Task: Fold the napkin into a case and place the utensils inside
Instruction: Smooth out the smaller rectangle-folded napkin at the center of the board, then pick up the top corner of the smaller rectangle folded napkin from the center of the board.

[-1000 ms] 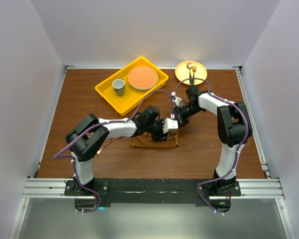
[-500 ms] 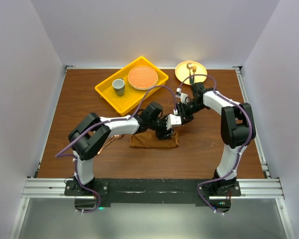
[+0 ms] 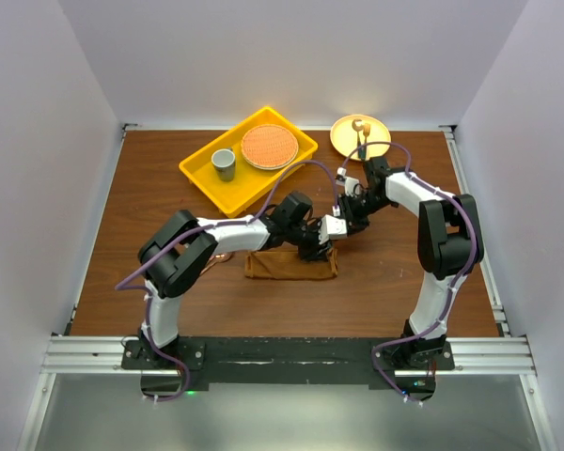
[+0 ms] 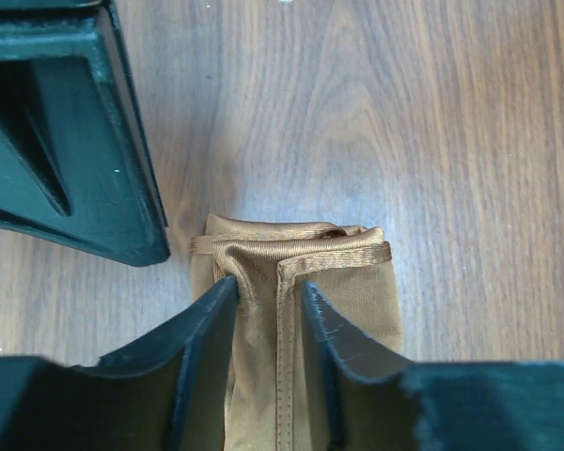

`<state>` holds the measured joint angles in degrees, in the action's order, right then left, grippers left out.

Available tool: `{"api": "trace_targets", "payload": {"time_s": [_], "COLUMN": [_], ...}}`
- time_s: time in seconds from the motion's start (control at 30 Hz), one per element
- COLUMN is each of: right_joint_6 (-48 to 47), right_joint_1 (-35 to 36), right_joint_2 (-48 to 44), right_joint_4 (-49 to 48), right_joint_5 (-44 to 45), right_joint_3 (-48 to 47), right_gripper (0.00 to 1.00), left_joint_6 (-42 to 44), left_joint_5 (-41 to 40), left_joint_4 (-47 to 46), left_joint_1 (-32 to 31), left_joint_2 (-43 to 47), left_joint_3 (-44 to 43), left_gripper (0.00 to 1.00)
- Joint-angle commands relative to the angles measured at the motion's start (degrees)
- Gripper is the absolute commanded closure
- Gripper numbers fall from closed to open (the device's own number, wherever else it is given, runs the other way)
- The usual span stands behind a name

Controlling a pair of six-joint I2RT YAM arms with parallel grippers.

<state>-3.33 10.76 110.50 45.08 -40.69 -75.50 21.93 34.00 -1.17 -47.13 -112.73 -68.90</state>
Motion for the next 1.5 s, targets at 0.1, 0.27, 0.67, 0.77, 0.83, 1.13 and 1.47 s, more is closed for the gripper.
{"api": "trace_targets", "payload": {"time_s": [0.1, 0.27, 0.67, 0.77, 0.83, 1.13, 1.47], "right_joint_6": [0.4, -0.3, -2.8, -3.7, -4.0, -6.0, -6.8], "right_joint_1": [0.0, 0.0, 0.1, 0.3, 0.6, 1.8, 2.2], "right_joint_2": [-2.0, -1.8, -2.6, -2.6, -2.1, -1.2, -0.5], "right_joint_4": [-0.3, 0.1, 2.5, 2.9, 3.3, 4.8, 5.2], "right_joint_5": [1.2, 1.1, -0.9, -1.6, -1.7, -2.5, -4.0], "right_joint_3": [-0.2, -0.6, -0.2, 0.2, 0.2, 1.1, 2.6], "right_gripper": [0.76, 0.76, 0.75, 0.69, 0.63, 0.53, 0.52], "left_joint_6": [-1.5, -2.2, -3.3, -3.1, -3.2, -4.4, -5.2], "left_joint_5": [2.6, 2.5, 0.9, 2.6, 2.7, 2.2, 2.0], "left_joint_4": [0.4, 0.6, -0.7, 0.6, 1.1, 0.1, 0.2], "left_joint_1": [-0.4, -0.4, -0.2, -0.2, -0.2, 0.2, 0.6], "left_joint_2": [0.1, 0.0, 3.3, 2.5, 2.3, 4.1, 4.4], "left_joint_3": [-2.1, -2.1, -0.6, -0.8, -0.9, 1.4, 2.2], "left_gripper": [0.78, 0.87, 0.42, 0.4, 0.39, 0.39, 0.37]}}
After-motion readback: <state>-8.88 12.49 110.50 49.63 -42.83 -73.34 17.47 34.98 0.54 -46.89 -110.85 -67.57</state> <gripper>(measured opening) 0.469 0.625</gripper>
